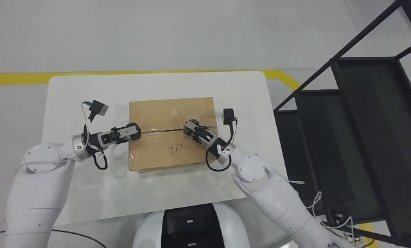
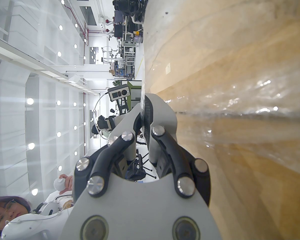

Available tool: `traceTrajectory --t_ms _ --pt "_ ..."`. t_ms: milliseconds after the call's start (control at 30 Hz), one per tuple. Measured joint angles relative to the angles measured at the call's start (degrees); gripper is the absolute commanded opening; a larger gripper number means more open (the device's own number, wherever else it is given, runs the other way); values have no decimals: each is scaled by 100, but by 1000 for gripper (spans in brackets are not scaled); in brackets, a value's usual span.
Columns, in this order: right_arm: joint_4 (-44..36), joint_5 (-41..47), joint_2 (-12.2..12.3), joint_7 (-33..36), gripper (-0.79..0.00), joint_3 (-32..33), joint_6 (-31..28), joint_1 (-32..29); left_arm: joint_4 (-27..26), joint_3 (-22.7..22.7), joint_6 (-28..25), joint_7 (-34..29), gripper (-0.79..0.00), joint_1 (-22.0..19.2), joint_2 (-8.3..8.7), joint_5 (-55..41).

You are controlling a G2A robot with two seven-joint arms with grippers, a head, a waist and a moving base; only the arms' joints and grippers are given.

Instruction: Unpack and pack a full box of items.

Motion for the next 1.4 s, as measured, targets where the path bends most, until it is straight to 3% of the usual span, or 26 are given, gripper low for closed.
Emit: traceTrajectory --t_ms 133,300,633,900,1133,1400 --pt "0 0 0 0 -785 0 0 0 -109 -432 -101 504 0 258 71 -100" --pt "0 0 0 0 -785 0 0 0 -68 -753 36 639 0 493 142 -93" --pt "0 0 0 -1 -785 1 0 0 652 417 204 560 0 -171 -49 91" --pt "0 0 0 0 -785 0 0 0 899 896 55 378 0 -454 -138 48" --pt "0 0 0 1 -785 0 0 0 1021 596 -182 593 0 -353 -74 -140" --pt "0 0 0 0 -785 0 0 0 605 21 -423 750 0 84 62 -347"
